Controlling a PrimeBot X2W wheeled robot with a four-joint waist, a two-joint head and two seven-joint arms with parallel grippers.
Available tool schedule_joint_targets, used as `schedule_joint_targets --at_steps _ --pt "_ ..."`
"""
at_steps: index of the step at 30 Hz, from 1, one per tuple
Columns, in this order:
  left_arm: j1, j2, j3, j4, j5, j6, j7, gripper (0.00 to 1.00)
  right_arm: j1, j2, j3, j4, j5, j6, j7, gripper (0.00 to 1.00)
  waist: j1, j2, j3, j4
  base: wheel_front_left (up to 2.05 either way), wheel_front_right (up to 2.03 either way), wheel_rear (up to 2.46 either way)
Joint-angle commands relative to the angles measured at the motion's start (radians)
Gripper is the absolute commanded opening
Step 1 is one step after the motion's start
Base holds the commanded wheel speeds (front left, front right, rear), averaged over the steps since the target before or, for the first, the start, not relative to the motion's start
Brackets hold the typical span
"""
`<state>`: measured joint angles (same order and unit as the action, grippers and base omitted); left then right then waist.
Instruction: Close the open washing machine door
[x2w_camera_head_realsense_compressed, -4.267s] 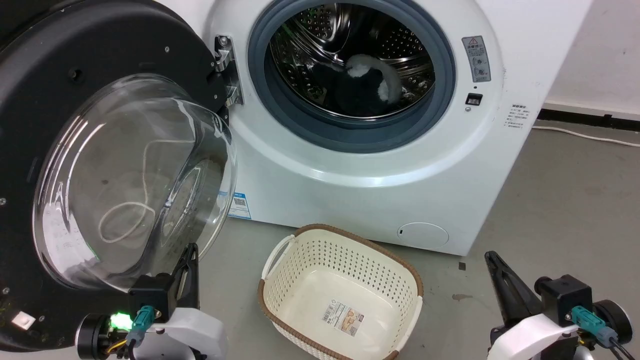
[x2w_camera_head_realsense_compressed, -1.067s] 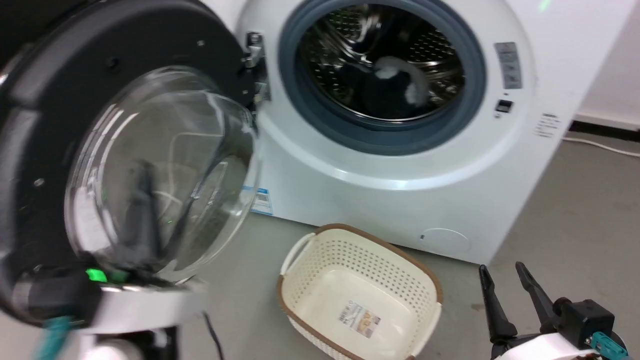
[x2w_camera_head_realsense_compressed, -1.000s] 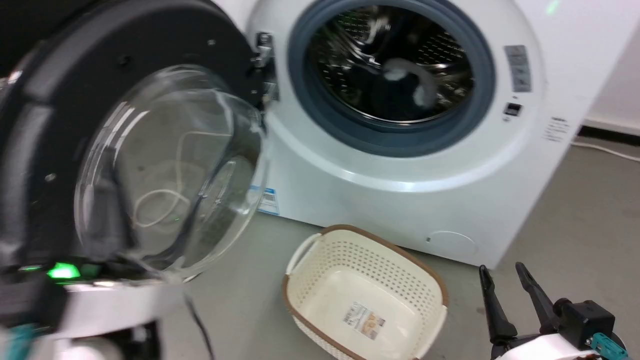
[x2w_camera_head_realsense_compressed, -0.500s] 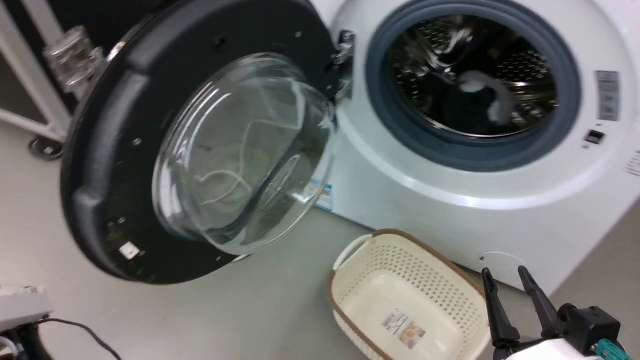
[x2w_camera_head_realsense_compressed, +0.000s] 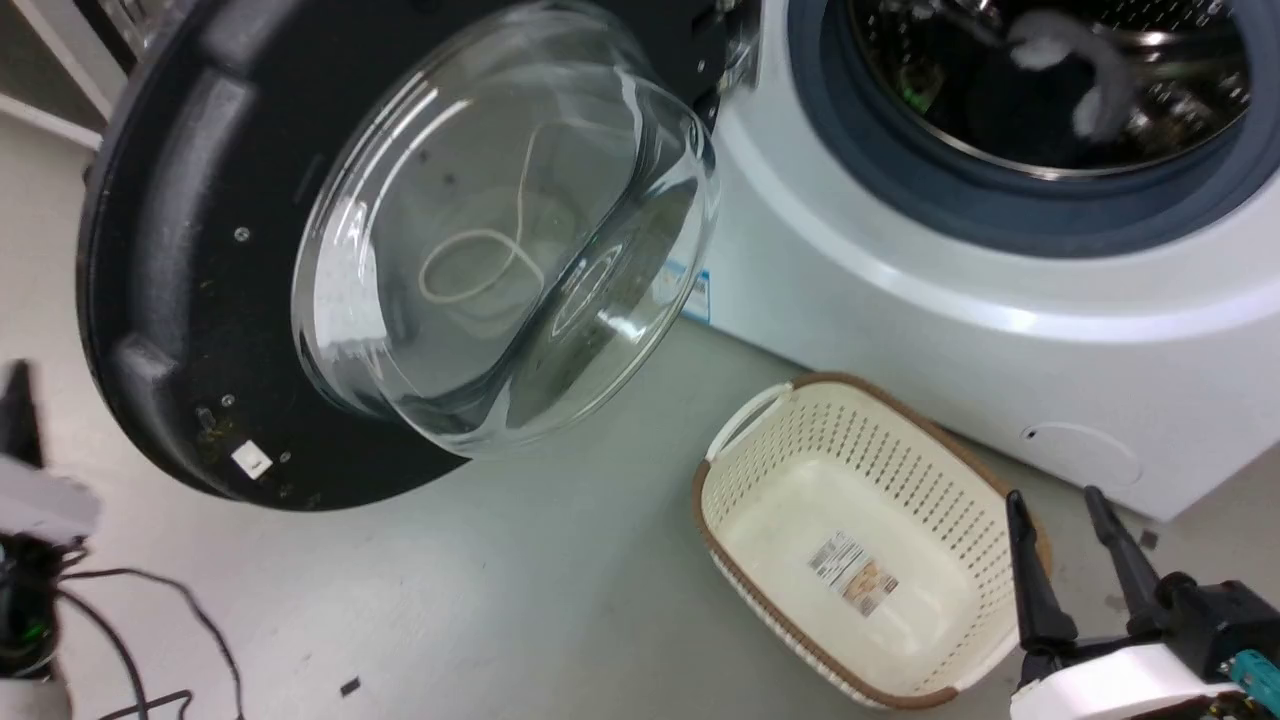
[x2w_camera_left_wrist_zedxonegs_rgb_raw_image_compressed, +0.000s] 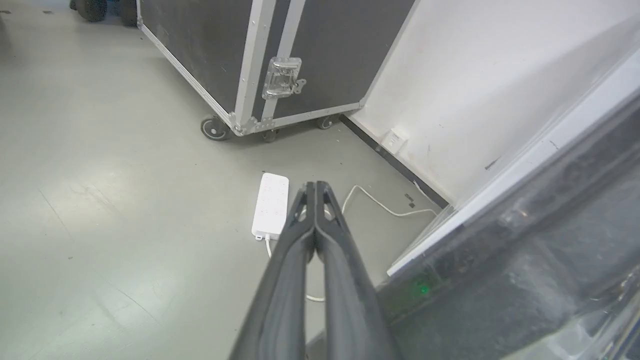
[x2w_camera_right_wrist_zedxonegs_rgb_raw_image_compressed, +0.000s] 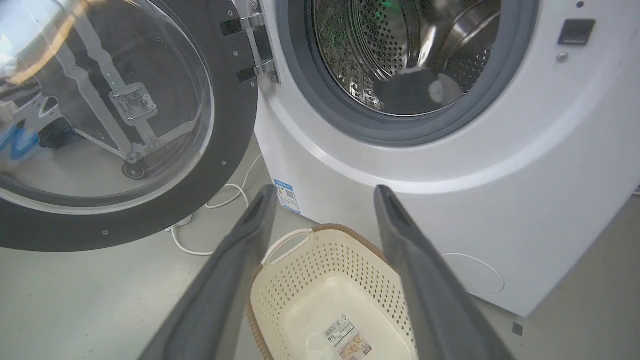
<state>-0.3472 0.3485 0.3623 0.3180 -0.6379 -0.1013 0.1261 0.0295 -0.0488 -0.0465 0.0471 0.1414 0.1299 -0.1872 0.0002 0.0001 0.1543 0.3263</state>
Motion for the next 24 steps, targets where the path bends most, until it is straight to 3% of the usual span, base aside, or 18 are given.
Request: schedule_joint_targets --at_steps 1,5,14,19,24 --pt "-0.024 0.025 -0.045 -0.001 -0.055 -0.009 0.042 0.00 -0.016 -0.001 -0.007 -0.011 -0.006 0.001 0.002 1.00 -0.0002 -0.0001 0.025 0.013 0.00 0.00 0.00" --pt "-0.001 0.098 -0.194 -0.084 -0.204 -0.014 0.110 0.00 -0.025 -0.001 -0.020 -0.023 -0.010 0.001 0.006 1.00 -0.0002 -0.0001 0.038 0.031 0.00 0.00 0.00" --pt "0.068 0.269 -0.466 -0.195 -0.430 -0.024 0.140 0.00 -0.037 -0.001 -0.026 -0.013 0.003 0.001 -0.013 1.00 -0.0002 -0.0001 0.028 0.077 0.00 0.00 0.00" --pt "0.070 0.326 -0.640 -0.271 -0.509 -0.029 0.148 0.00 -0.037 -0.001 -0.056 0.013 0.029 0.001 -0.039 1.00 -0.0002 -0.0001 0.003 0.109 0.00 0.00 0.00" --pt "0.044 0.326 -0.824 -0.377 -0.509 -0.029 0.130 0.00 -0.040 -0.001 -0.091 0.039 0.047 0.001 -0.057 1.00 -0.0002 -0.0001 -0.031 0.111 0.00 0.00 0.00"
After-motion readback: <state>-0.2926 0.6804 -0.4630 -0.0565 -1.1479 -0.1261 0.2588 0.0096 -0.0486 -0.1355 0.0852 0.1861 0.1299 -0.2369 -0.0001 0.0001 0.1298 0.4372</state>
